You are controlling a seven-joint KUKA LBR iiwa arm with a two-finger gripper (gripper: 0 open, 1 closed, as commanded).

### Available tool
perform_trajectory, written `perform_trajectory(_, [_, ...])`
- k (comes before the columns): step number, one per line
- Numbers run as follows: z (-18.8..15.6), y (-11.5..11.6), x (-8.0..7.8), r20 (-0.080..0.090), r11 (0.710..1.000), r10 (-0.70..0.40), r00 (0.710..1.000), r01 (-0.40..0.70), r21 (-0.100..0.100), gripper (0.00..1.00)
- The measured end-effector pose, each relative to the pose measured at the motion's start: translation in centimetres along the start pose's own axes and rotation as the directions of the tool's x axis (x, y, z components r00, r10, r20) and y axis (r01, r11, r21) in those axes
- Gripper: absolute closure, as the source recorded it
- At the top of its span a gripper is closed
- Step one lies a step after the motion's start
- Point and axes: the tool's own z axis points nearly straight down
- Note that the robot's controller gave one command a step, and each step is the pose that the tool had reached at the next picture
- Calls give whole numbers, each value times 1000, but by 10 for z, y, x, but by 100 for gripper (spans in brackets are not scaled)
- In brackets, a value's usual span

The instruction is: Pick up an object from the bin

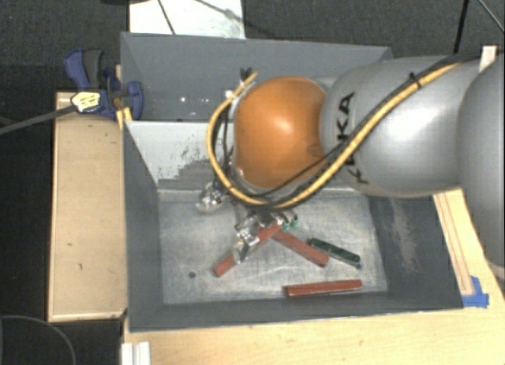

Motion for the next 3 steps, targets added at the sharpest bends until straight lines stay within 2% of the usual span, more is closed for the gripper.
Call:
perform_trajectory(1, [13,-37,31,0,999,-40,999,40,0,0])
perform_trajectory(2, [64,-72,28,1,962,-272,962,272,1,0])
perform_trajectory(3, [95,-72,31,2,973,-231,973,231,1,100])
